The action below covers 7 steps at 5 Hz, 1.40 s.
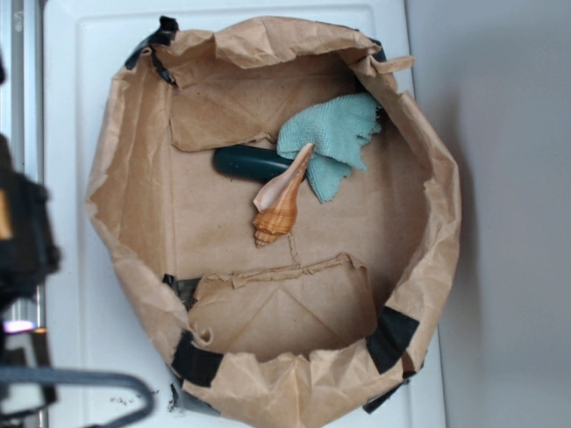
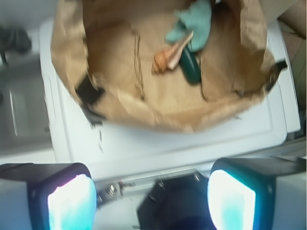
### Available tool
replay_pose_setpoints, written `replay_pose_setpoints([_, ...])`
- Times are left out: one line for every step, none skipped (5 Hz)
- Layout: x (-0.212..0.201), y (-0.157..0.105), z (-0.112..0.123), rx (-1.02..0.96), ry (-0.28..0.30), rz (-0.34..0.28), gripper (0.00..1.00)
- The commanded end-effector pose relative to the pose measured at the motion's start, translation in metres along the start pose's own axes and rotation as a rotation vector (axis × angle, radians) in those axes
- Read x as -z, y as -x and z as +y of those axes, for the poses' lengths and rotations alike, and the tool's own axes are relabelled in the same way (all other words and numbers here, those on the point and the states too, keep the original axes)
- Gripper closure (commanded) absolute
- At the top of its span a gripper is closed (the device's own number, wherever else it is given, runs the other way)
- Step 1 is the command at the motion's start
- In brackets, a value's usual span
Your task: Grab the shell.
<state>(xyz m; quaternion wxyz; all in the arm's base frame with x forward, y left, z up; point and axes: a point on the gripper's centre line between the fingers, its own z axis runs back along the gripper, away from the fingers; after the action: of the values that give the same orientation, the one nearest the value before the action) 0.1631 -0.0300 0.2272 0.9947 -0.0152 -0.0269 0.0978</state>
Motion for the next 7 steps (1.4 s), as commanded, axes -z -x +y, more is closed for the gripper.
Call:
replay_pose_setpoints([0.022, -0.069, -0.005, -0.199, 0.013, -0.120, 0.00])
replay_pose_setpoints([0.022, -0.069, -0.005, -0.199, 0.013, -0.120, 0.00])
replay_pose_setpoints([0.022, -0.069, -0.005, -0.199, 0.013, -0.120, 0.00])
replay_pose_setpoints([0.022, -0.069, -0.005, -0.199, 0.013, -0.120, 0.00])
replay_pose_setpoints([0.053, -0.093, 0.010, -0.286, 0.026, -0.116, 0.00])
replay_pose_setpoints([0.083, -0.109, 0.021, -0.284, 0.095, -0.156, 0.00])
replay_pose_setpoints([0.106, -0.126, 0.026, -0.322, 0.121, -0.139, 0.00])
